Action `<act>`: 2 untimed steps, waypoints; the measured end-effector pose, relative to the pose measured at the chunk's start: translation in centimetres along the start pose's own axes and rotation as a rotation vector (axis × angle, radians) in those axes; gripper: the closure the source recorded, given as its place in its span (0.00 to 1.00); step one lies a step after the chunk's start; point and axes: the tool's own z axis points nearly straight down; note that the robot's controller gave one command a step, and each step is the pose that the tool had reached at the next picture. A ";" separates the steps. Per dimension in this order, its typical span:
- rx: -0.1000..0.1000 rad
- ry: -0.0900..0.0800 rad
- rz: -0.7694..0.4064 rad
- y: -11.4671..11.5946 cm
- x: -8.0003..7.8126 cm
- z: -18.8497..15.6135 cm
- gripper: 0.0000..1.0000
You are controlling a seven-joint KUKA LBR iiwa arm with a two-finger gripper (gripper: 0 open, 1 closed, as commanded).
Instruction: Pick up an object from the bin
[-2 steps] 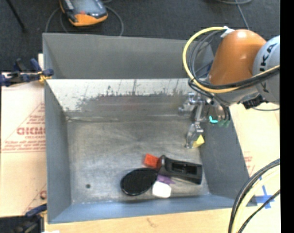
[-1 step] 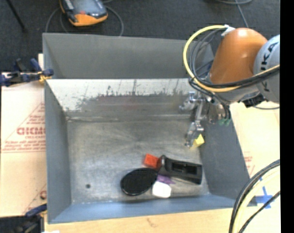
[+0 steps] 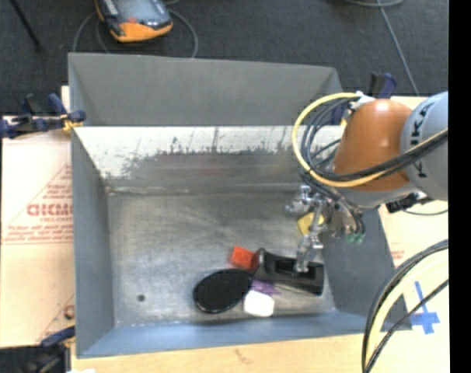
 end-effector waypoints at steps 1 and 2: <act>-0.002 0.006 -0.090 0.0 2.8 0.4 0.00; -0.003 0.006 0.020 -0.3 4.0 -0.9 0.00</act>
Offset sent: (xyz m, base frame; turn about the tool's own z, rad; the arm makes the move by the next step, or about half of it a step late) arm -0.0421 -0.0029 0.0091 0.0208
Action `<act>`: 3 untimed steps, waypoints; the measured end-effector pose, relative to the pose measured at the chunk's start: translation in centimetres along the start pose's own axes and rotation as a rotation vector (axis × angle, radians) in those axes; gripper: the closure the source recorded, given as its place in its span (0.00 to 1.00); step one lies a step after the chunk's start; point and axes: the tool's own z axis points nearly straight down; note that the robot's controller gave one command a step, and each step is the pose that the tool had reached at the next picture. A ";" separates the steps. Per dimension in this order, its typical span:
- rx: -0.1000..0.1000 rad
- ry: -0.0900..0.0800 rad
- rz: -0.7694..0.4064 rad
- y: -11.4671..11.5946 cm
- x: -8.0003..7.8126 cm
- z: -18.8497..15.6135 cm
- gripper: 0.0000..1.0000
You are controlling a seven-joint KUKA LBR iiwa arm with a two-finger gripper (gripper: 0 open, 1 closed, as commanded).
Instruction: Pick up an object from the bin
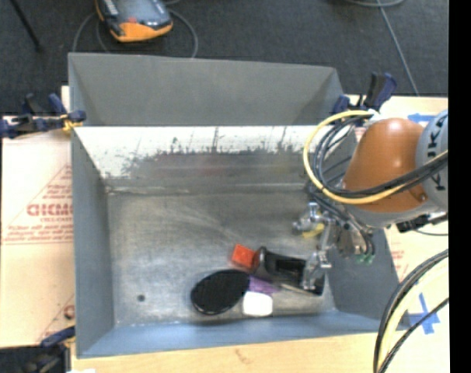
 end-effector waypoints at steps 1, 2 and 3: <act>0.001 -0.007 0.045 1.1 1.4 5.0 0.00; -0.002 -0.002 0.151 -0.6 1.0 6.4 1.00; -0.002 -0.002 0.150 -0.6 1.0 6.4 1.00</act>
Offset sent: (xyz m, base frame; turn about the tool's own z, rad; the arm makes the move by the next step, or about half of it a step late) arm -0.0114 -0.0073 -0.0659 0.1565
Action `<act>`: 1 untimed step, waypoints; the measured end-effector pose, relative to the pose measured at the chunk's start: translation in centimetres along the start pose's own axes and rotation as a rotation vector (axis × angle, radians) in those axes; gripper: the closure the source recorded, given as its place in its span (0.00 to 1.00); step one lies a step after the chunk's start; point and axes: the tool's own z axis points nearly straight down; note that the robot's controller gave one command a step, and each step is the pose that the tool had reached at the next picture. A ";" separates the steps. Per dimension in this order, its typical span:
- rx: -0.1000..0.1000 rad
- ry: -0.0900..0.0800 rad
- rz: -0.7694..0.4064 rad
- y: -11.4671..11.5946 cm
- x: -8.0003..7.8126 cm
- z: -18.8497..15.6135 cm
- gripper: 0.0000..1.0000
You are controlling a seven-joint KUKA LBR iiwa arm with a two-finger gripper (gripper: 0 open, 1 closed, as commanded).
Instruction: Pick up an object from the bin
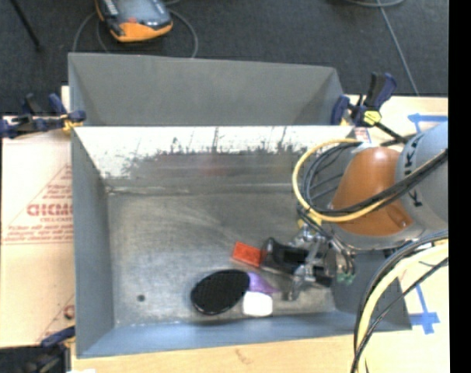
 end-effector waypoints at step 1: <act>0.000 0.003 -0.001 0.0 0.2 -0.5 1.00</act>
Offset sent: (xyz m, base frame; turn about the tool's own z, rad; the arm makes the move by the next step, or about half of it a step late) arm 0.0001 0.0001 0.0779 0.0000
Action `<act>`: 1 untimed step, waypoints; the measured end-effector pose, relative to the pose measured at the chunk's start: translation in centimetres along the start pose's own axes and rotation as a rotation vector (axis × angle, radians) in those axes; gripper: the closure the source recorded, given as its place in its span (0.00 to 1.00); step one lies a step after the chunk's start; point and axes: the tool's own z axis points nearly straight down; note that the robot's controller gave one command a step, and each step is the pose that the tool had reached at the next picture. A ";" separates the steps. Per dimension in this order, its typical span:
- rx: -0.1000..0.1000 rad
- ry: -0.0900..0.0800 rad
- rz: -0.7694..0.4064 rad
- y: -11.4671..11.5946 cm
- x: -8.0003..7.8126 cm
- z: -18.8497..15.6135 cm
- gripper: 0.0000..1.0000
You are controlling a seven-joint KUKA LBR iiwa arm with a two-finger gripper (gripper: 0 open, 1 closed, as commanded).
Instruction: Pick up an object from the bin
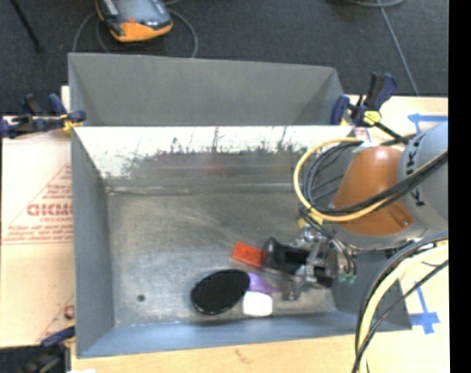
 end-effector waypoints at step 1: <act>0.001 0.011 -0.001 -0.1 0.3 -2.0 1.00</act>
Offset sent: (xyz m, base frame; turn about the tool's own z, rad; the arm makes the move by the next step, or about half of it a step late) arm 0.0000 -0.0001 0.0081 0.0000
